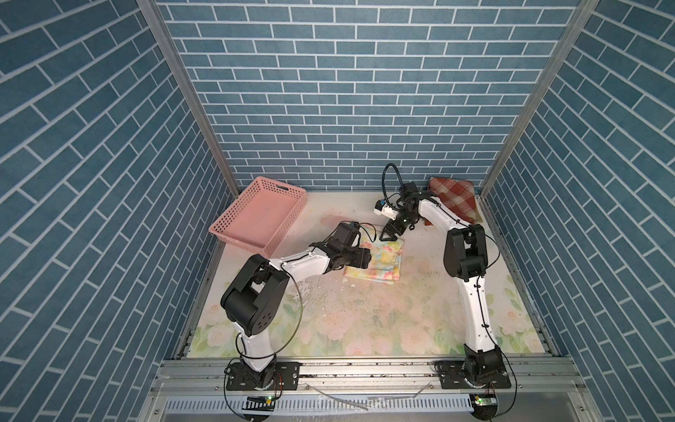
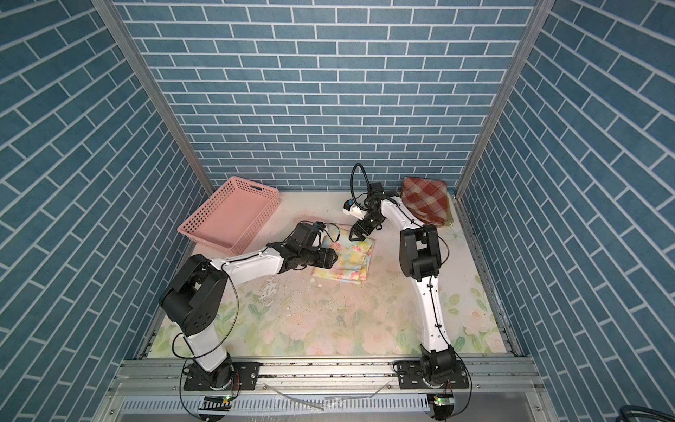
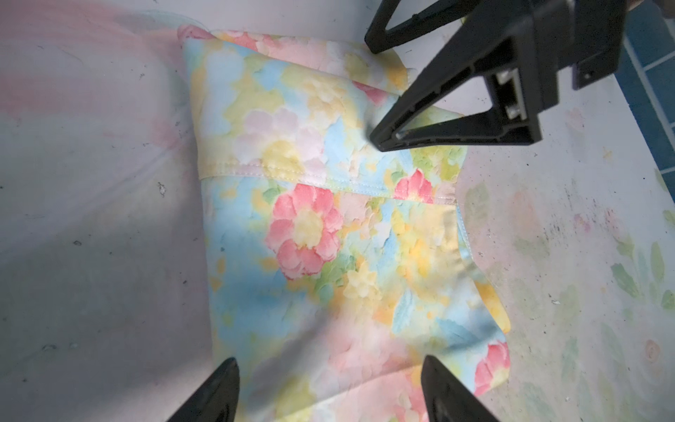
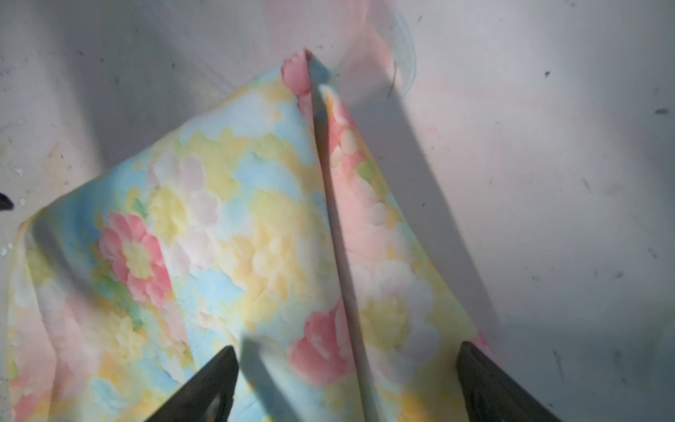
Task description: Fold and stack the skirts
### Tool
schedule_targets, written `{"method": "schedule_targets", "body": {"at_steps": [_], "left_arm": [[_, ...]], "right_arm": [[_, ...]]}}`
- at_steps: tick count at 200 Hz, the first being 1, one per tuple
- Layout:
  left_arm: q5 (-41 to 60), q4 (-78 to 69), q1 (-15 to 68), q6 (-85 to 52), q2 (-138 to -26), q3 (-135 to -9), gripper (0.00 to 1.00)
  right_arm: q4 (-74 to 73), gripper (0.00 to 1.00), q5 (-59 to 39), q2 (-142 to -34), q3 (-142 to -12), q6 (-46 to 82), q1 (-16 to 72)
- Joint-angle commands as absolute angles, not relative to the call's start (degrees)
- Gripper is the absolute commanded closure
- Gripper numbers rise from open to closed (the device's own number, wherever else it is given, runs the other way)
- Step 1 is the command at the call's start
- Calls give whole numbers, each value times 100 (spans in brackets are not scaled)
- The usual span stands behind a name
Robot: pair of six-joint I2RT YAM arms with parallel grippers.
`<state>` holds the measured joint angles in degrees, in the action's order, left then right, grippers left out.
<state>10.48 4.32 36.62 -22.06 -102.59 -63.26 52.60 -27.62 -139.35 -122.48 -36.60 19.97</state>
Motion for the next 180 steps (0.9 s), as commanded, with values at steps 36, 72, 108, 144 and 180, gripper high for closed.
{"method": "schedule_targets", "body": {"at_steps": [36, 72, 108, 144, 180], "left_arm": [[1158, 274, 3518, -2240, -10151, -6137, 21], [1238, 110, 3432, -2317, -10119, -6024, 21], [1336, 27, 3373, -2347, -10116, -5968, 21], [1358, -15, 3316, -2378, -10061, -5921, 21], [1458, -150, 3280, -2483, -10105, -5853, 21]], "right_arm": [[6231, 6, -2215, -14603, -13067, -4444, 2071], [6667, 5, -1509, -15045, -13516, -4526, 2214], [6052, 4, -1119, -14998, -13542, -4447, 2224], [6100, 3, -1276, -14977, -13576, -4600, 2287], [5760, 2, -807, -15071, -13508, -4574, 2304]]}}
